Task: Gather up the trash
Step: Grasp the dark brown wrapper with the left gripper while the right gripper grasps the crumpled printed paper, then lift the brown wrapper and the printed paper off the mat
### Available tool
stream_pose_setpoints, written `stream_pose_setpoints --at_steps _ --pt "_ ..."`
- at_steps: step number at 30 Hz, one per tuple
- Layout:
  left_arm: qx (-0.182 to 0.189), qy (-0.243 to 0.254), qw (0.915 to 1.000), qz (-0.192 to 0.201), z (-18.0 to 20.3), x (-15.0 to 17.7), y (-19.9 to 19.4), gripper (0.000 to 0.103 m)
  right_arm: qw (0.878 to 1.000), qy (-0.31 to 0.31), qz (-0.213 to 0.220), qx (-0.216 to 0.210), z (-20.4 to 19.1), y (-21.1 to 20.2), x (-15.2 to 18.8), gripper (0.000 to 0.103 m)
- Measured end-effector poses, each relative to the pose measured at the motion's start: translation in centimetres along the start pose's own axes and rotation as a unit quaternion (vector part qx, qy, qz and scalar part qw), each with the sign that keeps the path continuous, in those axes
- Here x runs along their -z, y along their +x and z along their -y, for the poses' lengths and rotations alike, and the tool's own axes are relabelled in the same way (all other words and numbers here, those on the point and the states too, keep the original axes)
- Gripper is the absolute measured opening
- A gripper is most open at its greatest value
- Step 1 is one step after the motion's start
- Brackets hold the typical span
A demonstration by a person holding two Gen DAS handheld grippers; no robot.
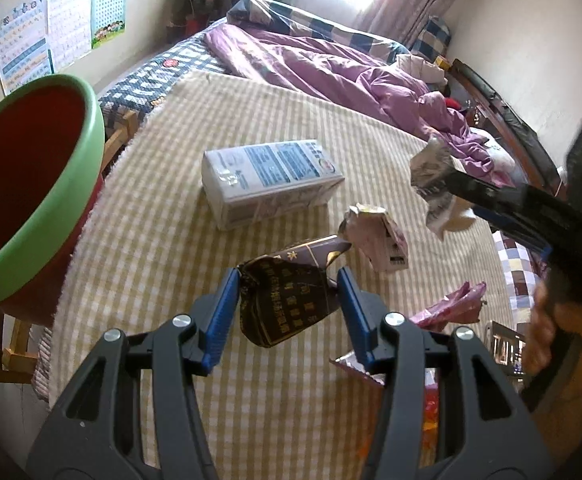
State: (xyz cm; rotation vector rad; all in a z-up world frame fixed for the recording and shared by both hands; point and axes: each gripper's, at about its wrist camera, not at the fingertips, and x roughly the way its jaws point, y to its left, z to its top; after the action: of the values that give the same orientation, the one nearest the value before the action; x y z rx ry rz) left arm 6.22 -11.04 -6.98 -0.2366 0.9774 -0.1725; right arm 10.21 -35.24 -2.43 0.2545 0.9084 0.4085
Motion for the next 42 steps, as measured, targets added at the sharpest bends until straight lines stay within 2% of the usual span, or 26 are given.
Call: stream_pose_setpoints --at_steps 9,18,20,29,30,32,33,35,42 --pt "-0.007 0.005 0.9999 0.008 -0.6 -0.1 -0.4 0.048 0.999 -0.039 -0.014 -0.029 -4.9 0.3 1.9 0.045" --pt "-0.011 -0.01 0.9998 0.01 -2.5 0.3 -1.0 0.048 0.998 -0.046 -0.019 -0.034 -6.4 0.8 2.1 0.045" --pt "-0.01 -0.012 0.9998 0.011 -2.7 0.4 -1.1 0.041 0.998 -0.046 -0.021 -0.035 -6.6 1.0 2.3 0.045" --pt "-0.004 -0.011 0.9999 0.005 -3.4 0.7 -1.1 0.039 0.998 -0.045 -0.018 -0.029 -7.2 1.3 2.3 0.045" --pt "-0.001 -0.01 0.9999 0.004 -3.5 0.7 -1.1 0.04 0.999 -0.043 -0.018 -0.027 -7.2 1.3 2.3 0.045" --pt "0.011 -0.004 0.9999 -0.002 -3.8 0.7 -1.1 0.051 0.999 -0.039 -0.017 -0.025 -6.9 1.2 2.4 0.045" --pt "0.016 0.005 0.9999 -0.004 -3.8 0.6 -1.0 0.053 0.999 -0.037 -0.018 -0.025 -6.7 1.3 2.4 0.045" --pt "0.012 0.024 0.9996 -0.01 -3.8 0.8 -0.9 0.058 0.999 -0.032 -0.02 -0.023 -6.5 1.4 2.4 0.045" --pt "0.021 0.036 0.9974 -0.058 -3.9 1.8 1.3 0.061 0.999 -0.032 -0.026 -0.022 -6.8 1.8 2.5 0.045"
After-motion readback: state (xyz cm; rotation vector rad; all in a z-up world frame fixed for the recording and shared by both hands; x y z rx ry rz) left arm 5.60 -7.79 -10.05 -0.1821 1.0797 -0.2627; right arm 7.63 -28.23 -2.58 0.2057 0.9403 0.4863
